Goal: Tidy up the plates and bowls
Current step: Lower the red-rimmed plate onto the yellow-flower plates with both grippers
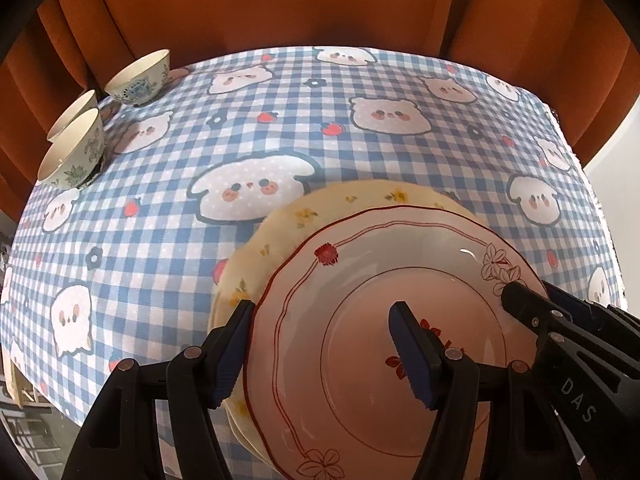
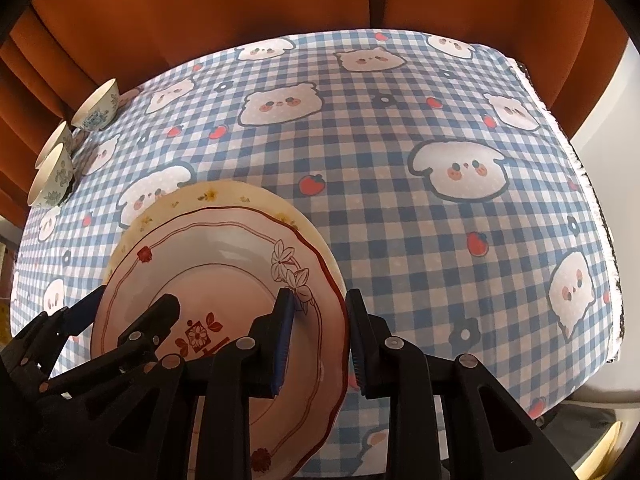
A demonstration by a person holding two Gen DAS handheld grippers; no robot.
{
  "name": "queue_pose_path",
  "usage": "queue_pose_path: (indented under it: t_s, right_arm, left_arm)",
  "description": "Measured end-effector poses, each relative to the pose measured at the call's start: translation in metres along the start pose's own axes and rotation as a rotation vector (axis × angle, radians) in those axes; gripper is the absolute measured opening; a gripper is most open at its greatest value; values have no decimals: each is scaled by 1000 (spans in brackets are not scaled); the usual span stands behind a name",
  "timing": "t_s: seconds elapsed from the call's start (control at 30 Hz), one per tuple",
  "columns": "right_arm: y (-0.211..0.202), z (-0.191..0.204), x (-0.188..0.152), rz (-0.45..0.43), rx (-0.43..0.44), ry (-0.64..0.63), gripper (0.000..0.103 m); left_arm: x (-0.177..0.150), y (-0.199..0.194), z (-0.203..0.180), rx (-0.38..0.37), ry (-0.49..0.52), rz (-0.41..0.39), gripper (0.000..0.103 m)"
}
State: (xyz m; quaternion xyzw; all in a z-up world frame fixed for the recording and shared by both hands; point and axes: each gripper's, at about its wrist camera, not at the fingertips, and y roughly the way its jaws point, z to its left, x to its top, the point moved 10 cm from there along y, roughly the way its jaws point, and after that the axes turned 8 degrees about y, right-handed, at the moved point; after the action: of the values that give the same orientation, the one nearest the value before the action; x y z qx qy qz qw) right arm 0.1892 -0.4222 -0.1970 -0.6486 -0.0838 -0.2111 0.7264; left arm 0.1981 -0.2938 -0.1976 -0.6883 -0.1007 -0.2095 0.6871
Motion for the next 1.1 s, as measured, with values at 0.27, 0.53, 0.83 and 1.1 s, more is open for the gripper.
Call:
queue_pose_path:
  t_s: [0.27, 0.53, 0.83, 1.1]
  right_arm:
    - [11, 10, 8, 5, 14, -15, 30]
    - [15, 17, 15, -29, -16, -79, 32]
    - [15, 19, 12, -54, -32, -141, 34]
    - [16, 19, 7, -43, -23, -162, 41]
  left_arm:
    - [3, 8, 8, 58, 5, -8, 69]
    - [4, 12, 8, 131, 46, -17, 69]
    - [0, 13, 2, 196, 83, -21, 70]
    - [-5, 14, -4, 174, 81, -1, 83]
